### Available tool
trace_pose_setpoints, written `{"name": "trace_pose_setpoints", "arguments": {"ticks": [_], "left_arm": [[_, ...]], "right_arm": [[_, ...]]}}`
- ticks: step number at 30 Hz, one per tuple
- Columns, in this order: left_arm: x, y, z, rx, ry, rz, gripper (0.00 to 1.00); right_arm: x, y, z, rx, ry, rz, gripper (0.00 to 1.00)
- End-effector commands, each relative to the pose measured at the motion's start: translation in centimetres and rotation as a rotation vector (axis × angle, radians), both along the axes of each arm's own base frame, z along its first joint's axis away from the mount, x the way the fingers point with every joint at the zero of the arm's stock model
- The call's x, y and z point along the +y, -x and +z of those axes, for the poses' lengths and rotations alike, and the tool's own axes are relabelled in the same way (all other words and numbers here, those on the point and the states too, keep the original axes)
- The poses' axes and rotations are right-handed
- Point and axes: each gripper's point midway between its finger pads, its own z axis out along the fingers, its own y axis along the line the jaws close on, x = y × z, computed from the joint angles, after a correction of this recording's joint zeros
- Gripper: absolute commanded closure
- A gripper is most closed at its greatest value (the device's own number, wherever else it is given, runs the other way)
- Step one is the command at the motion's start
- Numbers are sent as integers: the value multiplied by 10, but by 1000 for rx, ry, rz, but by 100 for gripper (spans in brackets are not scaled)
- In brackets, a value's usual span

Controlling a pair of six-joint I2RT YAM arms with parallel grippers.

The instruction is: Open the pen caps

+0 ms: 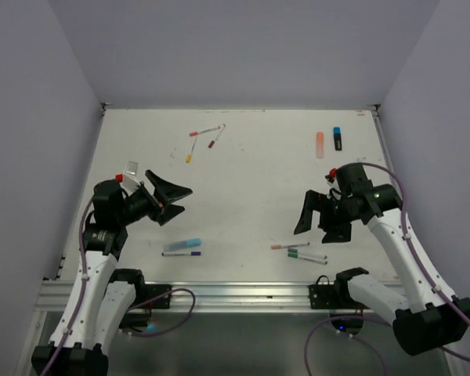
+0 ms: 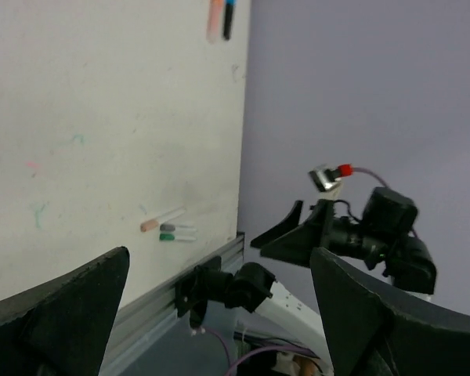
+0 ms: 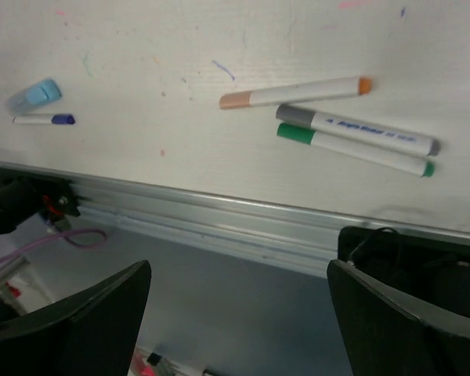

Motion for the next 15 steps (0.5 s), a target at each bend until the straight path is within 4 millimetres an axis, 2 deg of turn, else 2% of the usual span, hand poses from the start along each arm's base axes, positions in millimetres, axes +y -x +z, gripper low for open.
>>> {"name": "trace_pose_setpoints", "arguments": {"ticks": [1,2,3,4,5,6,7,10,11,12,13,15], "left_arm": [[-14,12,-27,203,61,-146,0],[-10,13,-36,199,-34,-159,0],[3,-1,-38,190,-141,-89,0],[9,-11,-48,234,-227,-70,0],[15,-13,-39,252,-306,-58,0],[25,-20,-58,285,-425,-52,0],[25,-21,-58,270,-476,-76,0],[32,-25,-69,262,-583,-60,0],[38,-25,-73,257,-633,-55,0],[53,-32,-73,258,-721,3,0],[60,-24,-78,294,-779,1,0],[76,-23,-82,306,-870,36,0]], "right_arm": [[-33,-8,17,-46,213,104,1],[-21,-14,18,-46,160,148,1],[-20,-18,16,-34,158,147,1],[-19,-23,17,-24,162,148,1],[-16,-33,12,-20,165,153,1],[-11,-38,12,-13,142,158,1],[-10,-51,15,-33,159,155,1],[-18,-68,13,-83,235,165,1],[-16,-71,11,-90,244,188,1],[-13,-72,4,-68,254,221,1],[-10,-72,-2,-49,256,241,1],[-9,-78,-16,4,275,239,1]]}}
